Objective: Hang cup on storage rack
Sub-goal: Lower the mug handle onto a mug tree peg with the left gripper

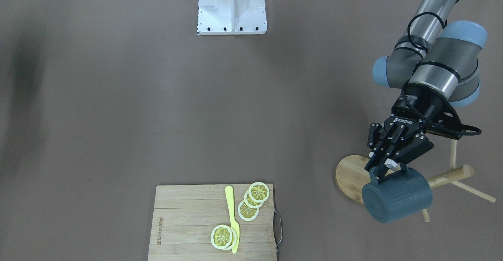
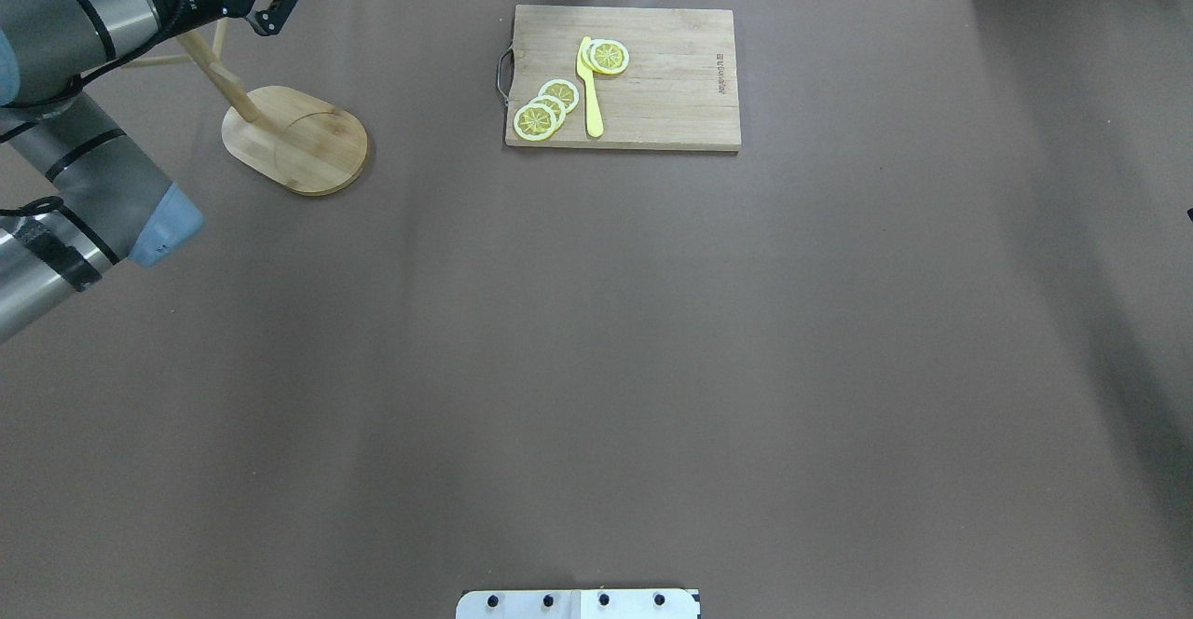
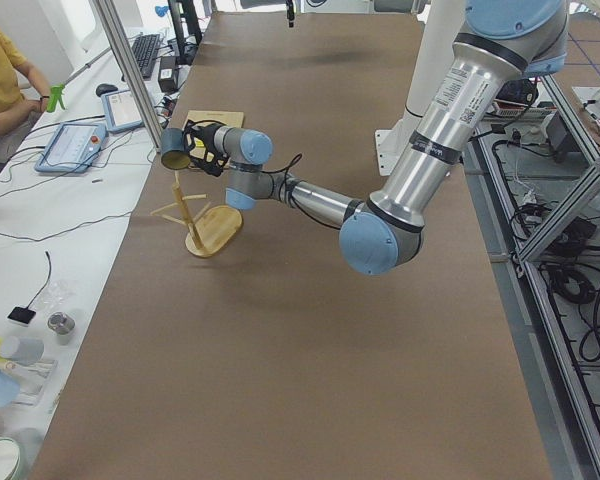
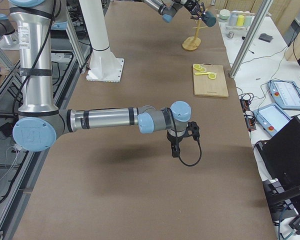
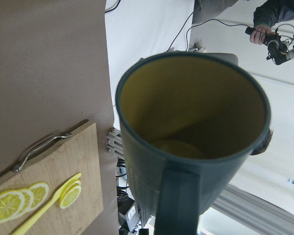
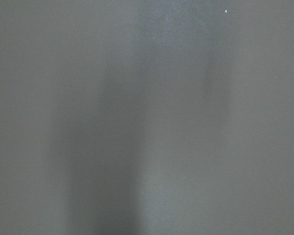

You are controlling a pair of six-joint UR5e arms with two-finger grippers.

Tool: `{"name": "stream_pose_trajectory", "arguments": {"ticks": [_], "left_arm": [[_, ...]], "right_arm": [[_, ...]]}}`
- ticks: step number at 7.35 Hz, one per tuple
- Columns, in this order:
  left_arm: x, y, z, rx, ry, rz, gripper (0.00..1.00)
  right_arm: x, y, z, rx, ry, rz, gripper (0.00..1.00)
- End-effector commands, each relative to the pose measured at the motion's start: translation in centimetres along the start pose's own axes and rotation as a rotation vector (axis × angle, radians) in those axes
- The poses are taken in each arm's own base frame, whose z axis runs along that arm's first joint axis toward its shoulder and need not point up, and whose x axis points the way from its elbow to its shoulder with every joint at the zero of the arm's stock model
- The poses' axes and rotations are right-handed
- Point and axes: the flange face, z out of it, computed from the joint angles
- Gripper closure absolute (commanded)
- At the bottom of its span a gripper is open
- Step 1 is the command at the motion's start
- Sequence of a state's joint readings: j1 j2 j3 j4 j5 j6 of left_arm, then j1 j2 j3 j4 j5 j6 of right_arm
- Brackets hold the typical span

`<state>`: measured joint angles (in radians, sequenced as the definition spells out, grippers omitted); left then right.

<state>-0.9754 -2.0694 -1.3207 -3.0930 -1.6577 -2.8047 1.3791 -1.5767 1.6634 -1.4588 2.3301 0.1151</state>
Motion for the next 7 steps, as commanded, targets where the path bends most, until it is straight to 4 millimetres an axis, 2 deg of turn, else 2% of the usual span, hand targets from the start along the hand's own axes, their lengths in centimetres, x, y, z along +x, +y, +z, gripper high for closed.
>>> {"name": "stream_pose_trajectory", "arguments": {"ticks": [1,3,4,5,7], "left_arm": [[0.4,-0.8,-0.4,0.003,0.056,-0.160,1.00],[0.3,-1.4,-1.1,-0.017,0.062,-0.168,1.00],[-0.7,-3.8,-2.6,-0.039,0.065,-0.167,1.00],[-1.4,-5.5,-3.3,-0.047,0.062,-0.166,1.00],[-2.0,-6.8,-4.6,-0.059,0.064,-0.167,1.00]], "right_arm": [[-0.1,-0.1,-0.1,0.001,-0.002,0.000,0.00],[-0.1,-0.1,-0.1,0.001,-0.002,0.000,0.00],[-0.1,-0.1,0.0,0.000,-0.002,-0.001,0.00],[-0.1,-0.1,0.0,0.000,-0.002,-0.001,0.00],[-0.6,-0.5,-0.2,0.006,-0.003,0.012,0.00]]}}
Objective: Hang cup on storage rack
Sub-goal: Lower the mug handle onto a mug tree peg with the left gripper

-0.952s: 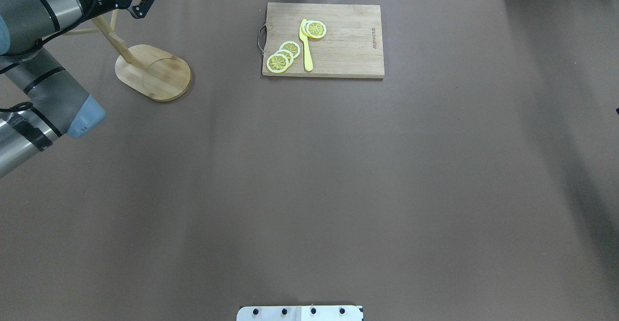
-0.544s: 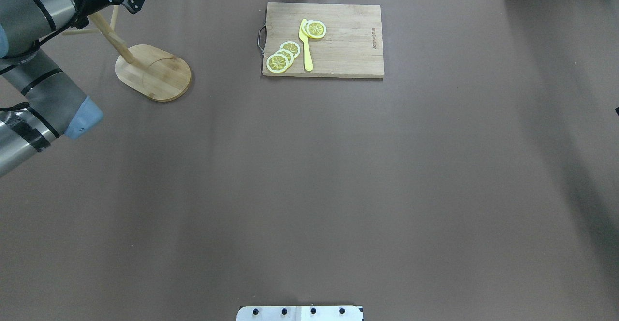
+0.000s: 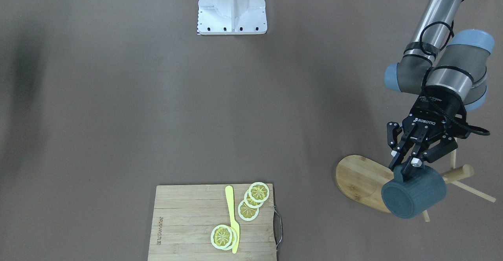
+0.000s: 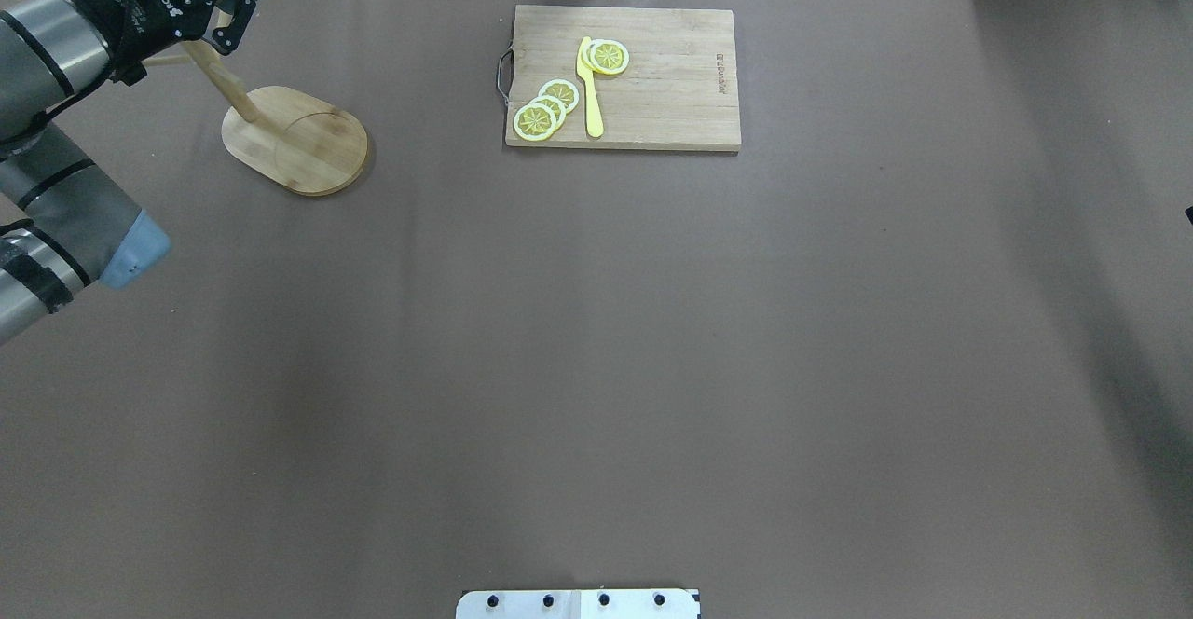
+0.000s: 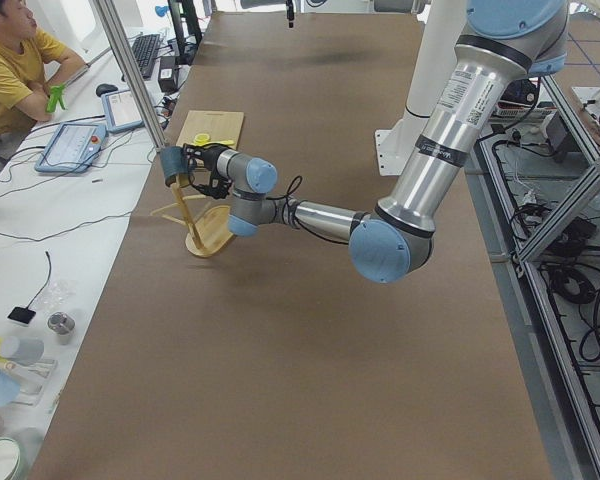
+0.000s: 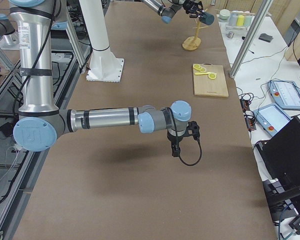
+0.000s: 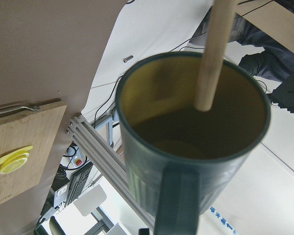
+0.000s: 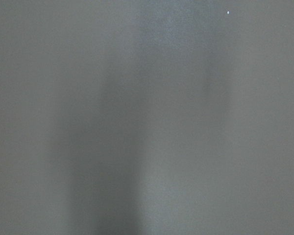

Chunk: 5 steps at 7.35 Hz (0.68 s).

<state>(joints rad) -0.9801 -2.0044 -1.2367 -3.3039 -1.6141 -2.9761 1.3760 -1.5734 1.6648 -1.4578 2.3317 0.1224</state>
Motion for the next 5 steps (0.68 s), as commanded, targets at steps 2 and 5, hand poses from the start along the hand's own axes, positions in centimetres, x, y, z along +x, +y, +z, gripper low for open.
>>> {"name": "stream_pose_trajectory", "arguments": {"ticks": [2,5], "left_arm": [[-0.25,-1.15,-1.24,-0.010,0.001,-0.001,1.00],[0.29,-0.48,-1.63,-0.041,-0.082,-0.007,1.00]], "right_arm": [[-0.51,-0.44,-0.03,0.002,-0.002,0.011,0.00],[-0.68,-0.46,0.03,0.001,-0.002,0.014,0.00]]}}
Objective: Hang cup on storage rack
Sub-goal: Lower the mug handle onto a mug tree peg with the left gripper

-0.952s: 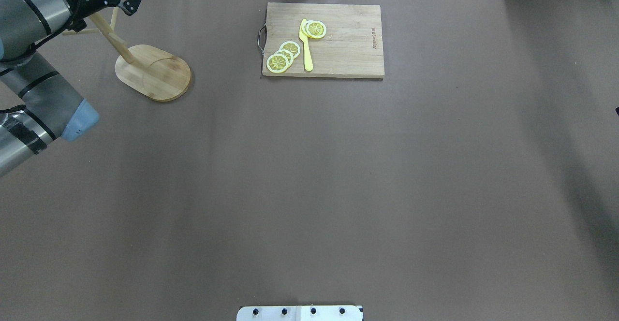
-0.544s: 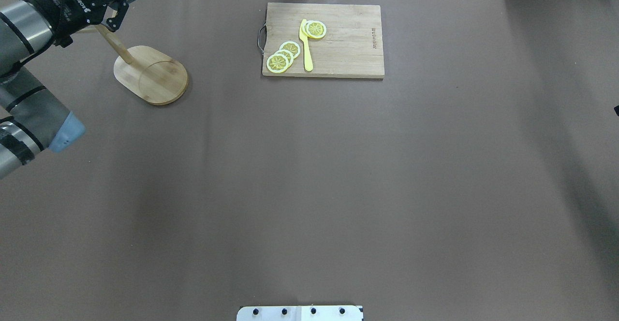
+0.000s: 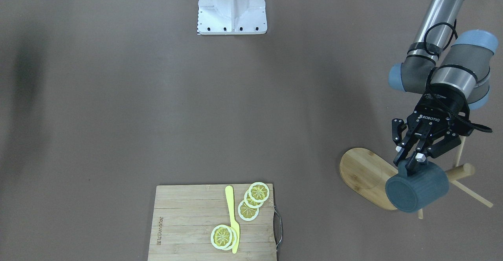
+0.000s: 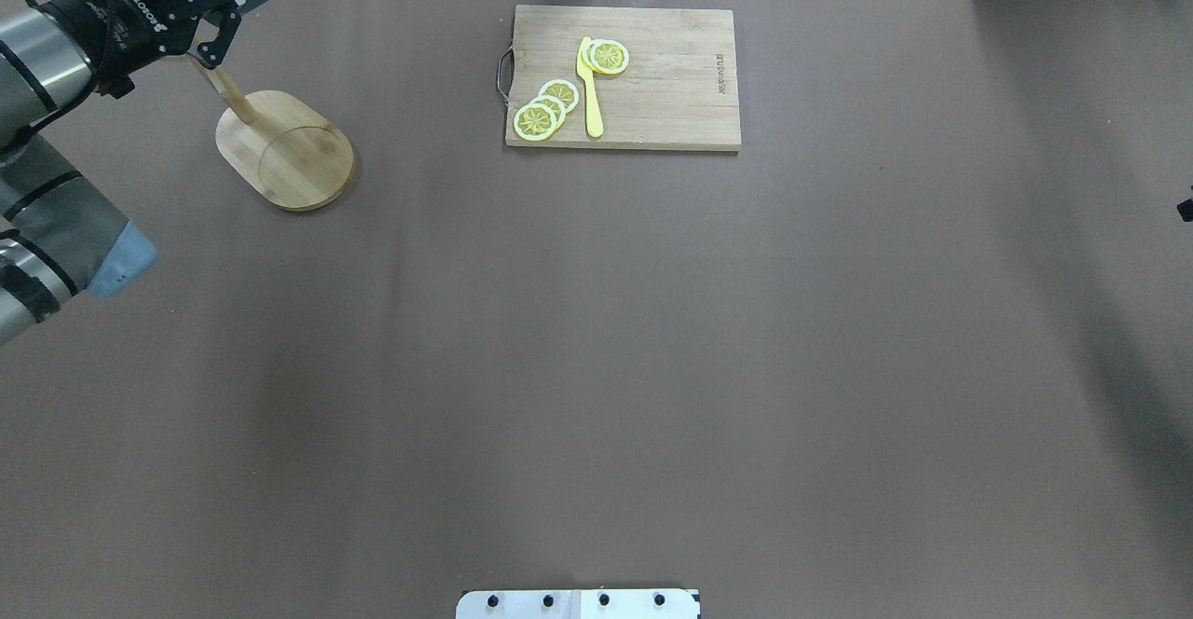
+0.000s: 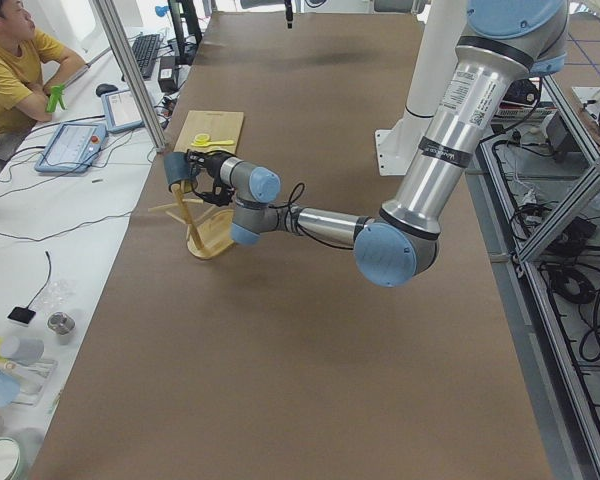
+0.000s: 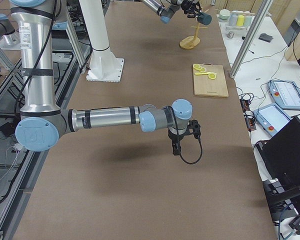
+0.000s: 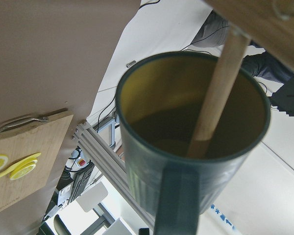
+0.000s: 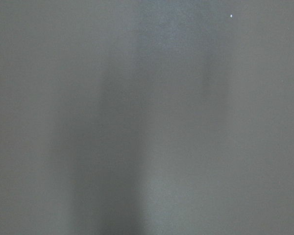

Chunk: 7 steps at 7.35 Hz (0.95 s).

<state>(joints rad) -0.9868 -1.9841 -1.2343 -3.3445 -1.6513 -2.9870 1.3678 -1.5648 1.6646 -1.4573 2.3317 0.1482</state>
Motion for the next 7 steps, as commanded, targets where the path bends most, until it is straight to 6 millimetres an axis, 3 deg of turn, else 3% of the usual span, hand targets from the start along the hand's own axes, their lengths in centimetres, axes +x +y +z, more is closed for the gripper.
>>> {"name": "stream_pose_trajectory", "arguments": {"ticks": [1,4,6,7], "left_arm": [[0.3,0.7,-0.5,-0.032,-0.090,0.003,1.00],[0.5,1.0,-1.1,-0.058,-0.148,0.008,1.00],[3.9,0.0,-2.4,-0.037,-0.138,0.023,1.00],[4.3,-0.9,-2.5,-0.020,-0.139,0.025,1.00]], "right_arm": [[-0.1,0.0,0.1,-0.002,0.000,0.002,0.00],[-0.1,0.0,0.2,-0.003,0.000,0.007,0.00],[-0.1,0.0,0.2,-0.003,0.000,0.007,0.00],[-0.1,0.0,0.4,-0.007,0.000,0.007,0.00]]}}
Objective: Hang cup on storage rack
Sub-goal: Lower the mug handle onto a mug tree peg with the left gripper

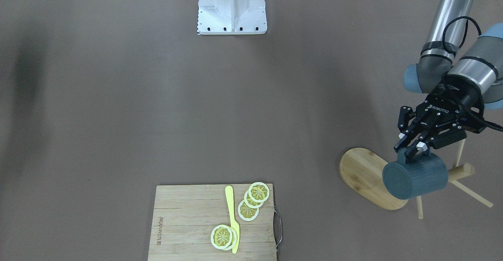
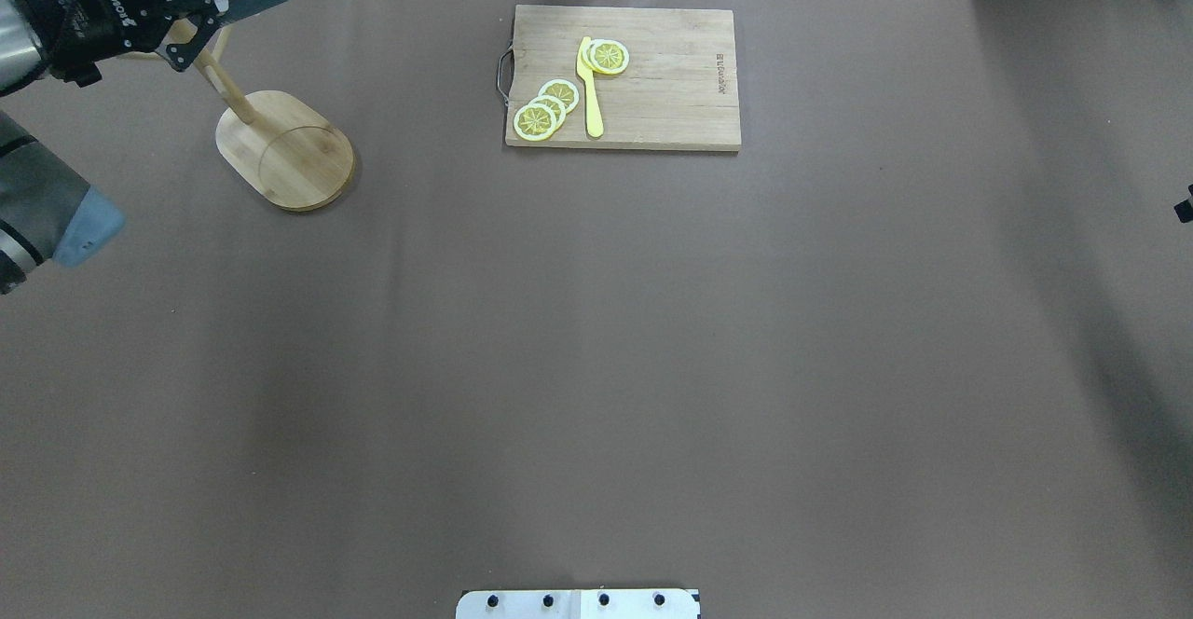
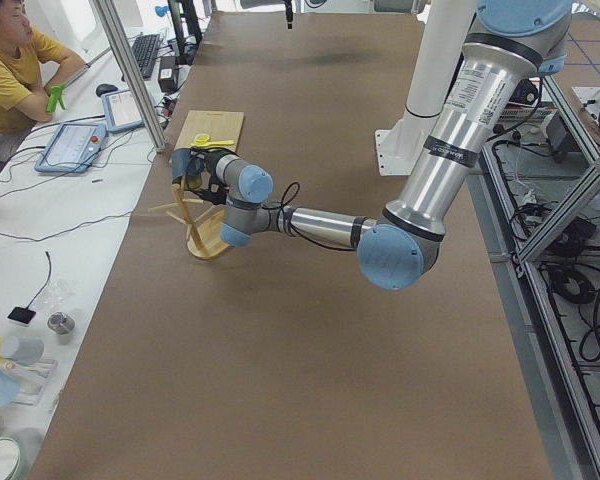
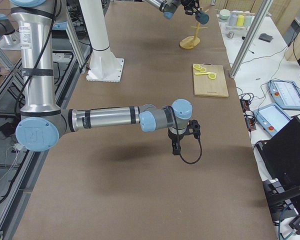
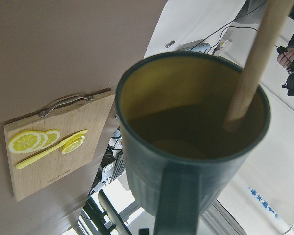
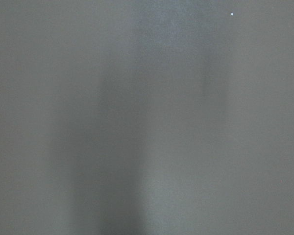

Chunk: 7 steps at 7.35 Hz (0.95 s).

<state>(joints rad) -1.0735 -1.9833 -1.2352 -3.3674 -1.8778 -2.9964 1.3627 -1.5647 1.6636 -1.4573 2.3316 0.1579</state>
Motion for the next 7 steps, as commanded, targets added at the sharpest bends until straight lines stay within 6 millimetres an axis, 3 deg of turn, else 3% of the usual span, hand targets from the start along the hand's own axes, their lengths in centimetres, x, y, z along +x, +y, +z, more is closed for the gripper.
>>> {"name": "stream_pose_trajectory", "arguments": {"ticks": [1,4,5,6,7], "left_arm": [[1.10,-1.44,-0.64,0.023,-0.001,0.002,1.00],[0.89,-2.03,-0.72,0.030,-0.003,0.000,1.00],[0.80,-2.11,-0.66,0.033,-0.005,-0.002,0.86],[0.74,-2.03,-0.56,0.031,-0.007,0.001,0.58],[0.62,-2.17,-0.57,0.033,-0.008,0.001,0.52]], "right_arm": [[-0.05,0.02,0.32,-0.006,0.000,-0.001,0.00],[-0.12,-0.03,0.49,-0.010,-0.002,-0.002,0.00],[-0.29,-0.11,0.56,-0.011,-0.002,-0.005,0.00],[-0.46,-0.38,0.54,-0.010,-0.003,0.001,0.00],[-0.69,-0.53,0.57,-0.010,-0.003,0.003,0.00]]}}
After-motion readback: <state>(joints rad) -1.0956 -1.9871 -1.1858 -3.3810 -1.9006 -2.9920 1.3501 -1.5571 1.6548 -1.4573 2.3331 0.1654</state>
